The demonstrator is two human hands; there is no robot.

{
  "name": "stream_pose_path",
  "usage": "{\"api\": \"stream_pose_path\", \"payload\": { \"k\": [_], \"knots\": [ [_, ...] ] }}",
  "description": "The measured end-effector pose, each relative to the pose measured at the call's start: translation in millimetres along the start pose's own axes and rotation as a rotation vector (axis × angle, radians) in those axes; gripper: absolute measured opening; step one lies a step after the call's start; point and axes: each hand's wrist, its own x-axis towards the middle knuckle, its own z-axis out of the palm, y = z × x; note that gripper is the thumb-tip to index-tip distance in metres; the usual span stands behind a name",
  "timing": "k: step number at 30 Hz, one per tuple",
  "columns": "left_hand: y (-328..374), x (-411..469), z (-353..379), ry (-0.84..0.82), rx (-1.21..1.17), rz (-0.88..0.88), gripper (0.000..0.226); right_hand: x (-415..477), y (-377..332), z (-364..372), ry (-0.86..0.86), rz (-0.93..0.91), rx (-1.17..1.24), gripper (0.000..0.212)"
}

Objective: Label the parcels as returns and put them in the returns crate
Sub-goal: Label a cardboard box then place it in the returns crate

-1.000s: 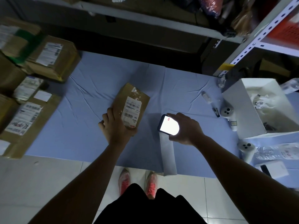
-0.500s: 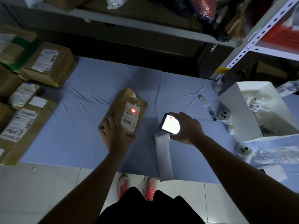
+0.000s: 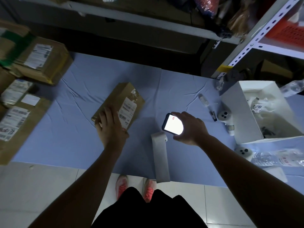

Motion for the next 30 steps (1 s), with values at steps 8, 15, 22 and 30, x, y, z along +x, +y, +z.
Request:
{"api": "stream_pose_path", "payload": {
  "k": [8, 15, 22, 30],
  "knots": [
    [8.4, -8.8, 2.2, 0.037, -0.028, 0.072, 0.125, 11.1, 0.3, 2.1, 0.015, -0.022, 0.084, 0.093],
    [18.2, 2.3, 3.4, -0.003, -0.153, -0.017, 0.124, 18.1, 19.8, 19.1, 0.047, 0.076, 0.234, 0.089],
    [18.9, 15.0, 8.0, -0.207, -0.188, -0.097, 0.111, 25.7, 38.7, 61.4, 0.056, 0.286, 0.37, 0.079],
    [10.7, 14.2, 6.1, -0.138, -0.185, 0.006, 0.109, 32.9, 38.4, 91.2, 0.007, 0.327, 0.368, 0.092]
  ]
}}
